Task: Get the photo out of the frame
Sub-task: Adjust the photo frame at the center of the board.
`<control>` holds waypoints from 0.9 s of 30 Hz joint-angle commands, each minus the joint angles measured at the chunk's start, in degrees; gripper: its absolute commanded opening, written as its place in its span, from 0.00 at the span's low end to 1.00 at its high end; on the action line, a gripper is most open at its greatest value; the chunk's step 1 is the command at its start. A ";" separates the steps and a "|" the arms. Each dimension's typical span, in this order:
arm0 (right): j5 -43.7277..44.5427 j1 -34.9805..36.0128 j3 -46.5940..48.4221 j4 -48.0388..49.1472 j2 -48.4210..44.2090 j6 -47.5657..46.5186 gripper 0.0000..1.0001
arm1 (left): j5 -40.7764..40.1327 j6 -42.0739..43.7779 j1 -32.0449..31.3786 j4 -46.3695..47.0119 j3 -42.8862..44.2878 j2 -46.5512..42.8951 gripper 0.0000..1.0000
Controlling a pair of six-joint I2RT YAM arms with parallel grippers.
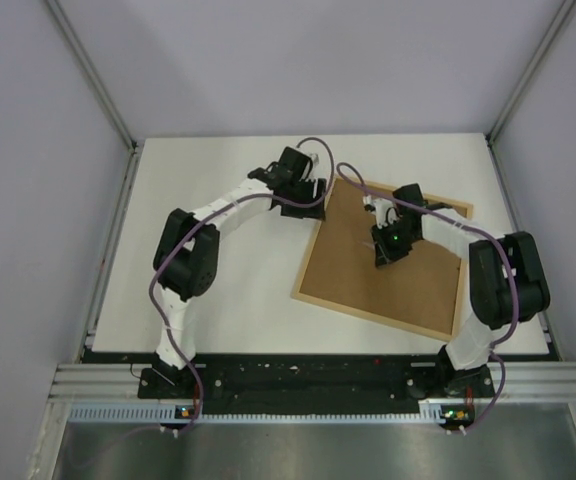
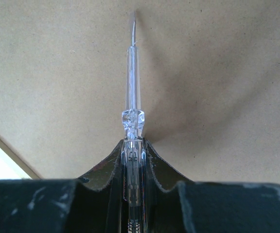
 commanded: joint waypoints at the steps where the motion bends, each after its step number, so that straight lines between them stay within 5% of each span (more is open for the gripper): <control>1: -1.17 0.35 0.40 0.50 -4.70 -1.05 0.00 | 2.89 1.37 1.48 5.15 1.32 -4.89 0.72; 17: -0.30 -5.19 3.04 -0.03 -15.16 -0.78 0.00 | -4.05 6.73 0.69 0.51 16.96 14.27 0.74; 27: -0.20 -5.19 1.55 1.38 -17.19 -1.22 0.00 | -3.96 6.20 0.61 1.47 10.65 12.00 0.58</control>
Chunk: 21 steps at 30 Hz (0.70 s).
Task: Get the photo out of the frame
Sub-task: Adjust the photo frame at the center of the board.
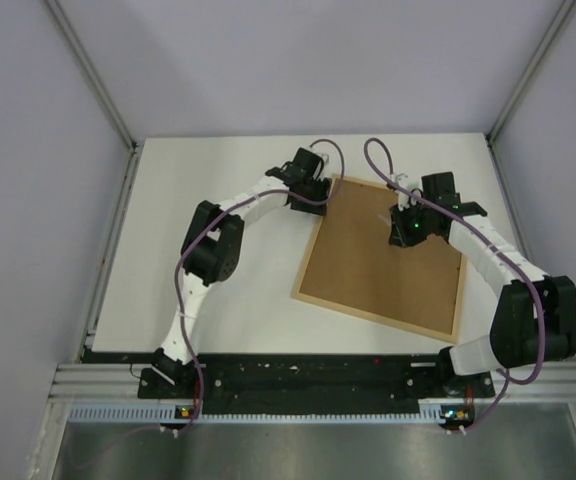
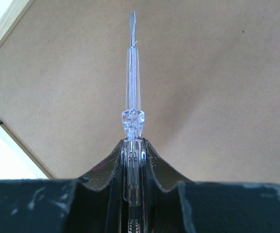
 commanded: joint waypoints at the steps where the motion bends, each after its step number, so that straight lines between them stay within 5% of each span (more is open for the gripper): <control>1: -0.58 -0.14 1.33 1.75 -1.85 -1.16 0.00 | -0.25 0.15 -0.07 0.34 -4.53 -2.65 0.55; 13: -5.41 -0.14 2.99 1.66 2.45 -1.07 0.00 | -0.34 0.32 0.10 -1.86 -14.81 -9.24 0.35; 21: -8.93 0.56 14.41 -3.25 17.30 -2.82 0.00 | 0.37 2.69 0.28 -2.04 -20.62 -14.52 0.32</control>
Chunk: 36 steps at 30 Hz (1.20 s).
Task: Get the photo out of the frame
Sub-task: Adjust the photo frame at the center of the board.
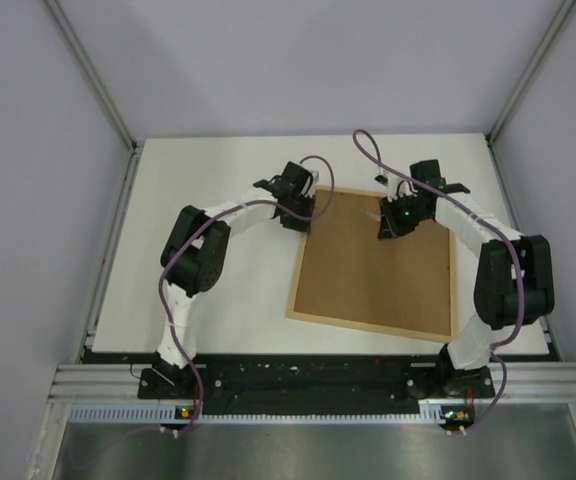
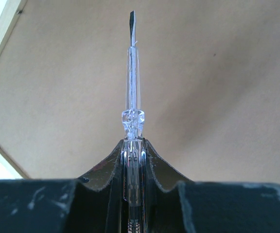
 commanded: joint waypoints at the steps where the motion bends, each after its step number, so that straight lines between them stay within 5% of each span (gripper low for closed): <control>1: -3.27 0.87 8.73 -2.25 7.91 -1.95 0.00 | -0.40 2.87 0.41 -4.07 -2.90 -3.90 0.34; 9: -2.48 6.06 26.91 -9.45 23.20 -5.29 0.00 | 0.83 3.40 3.30 -3.63 6.58 -2.85 0.60; 16: -4.58 7.03 44.78 -20.18 35.96 -7.58 0.00 | 10.84 -2.04 9.63 0.23 7.48 -0.39 0.60; 36: -4.50 10.89 51.82 -23.00 43.43 -7.14 0.00 | 18.67 -6.80 11.75 4.02 5.63 5.06 0.55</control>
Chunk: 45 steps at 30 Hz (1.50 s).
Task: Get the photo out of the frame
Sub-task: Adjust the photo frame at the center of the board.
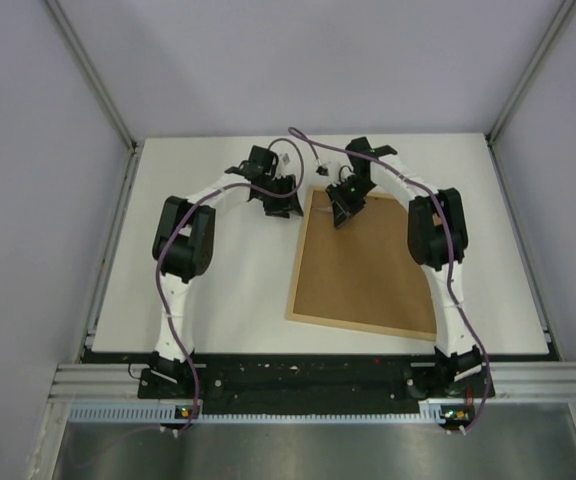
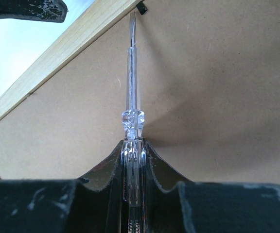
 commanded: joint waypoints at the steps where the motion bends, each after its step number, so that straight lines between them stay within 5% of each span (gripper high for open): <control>1: -0.89 0.10 2.99 -0.84 1.65 0.49 0.00 | 1.56 -0.94 0.10 2.03 1.87 1.17 0.54; 21: 2.36 0.10 -2.46 -0.93 -6.61 -1.88 0.00 | 0.24 -0.24 -1.13 -0.60 6.44 4.60 0.54; 45: 4.82 2.21 2.99 -1.28 -0.29 -2.32 0.00 | 0.42 0.11 -2.10 -1.40 8.11 5.57 0.44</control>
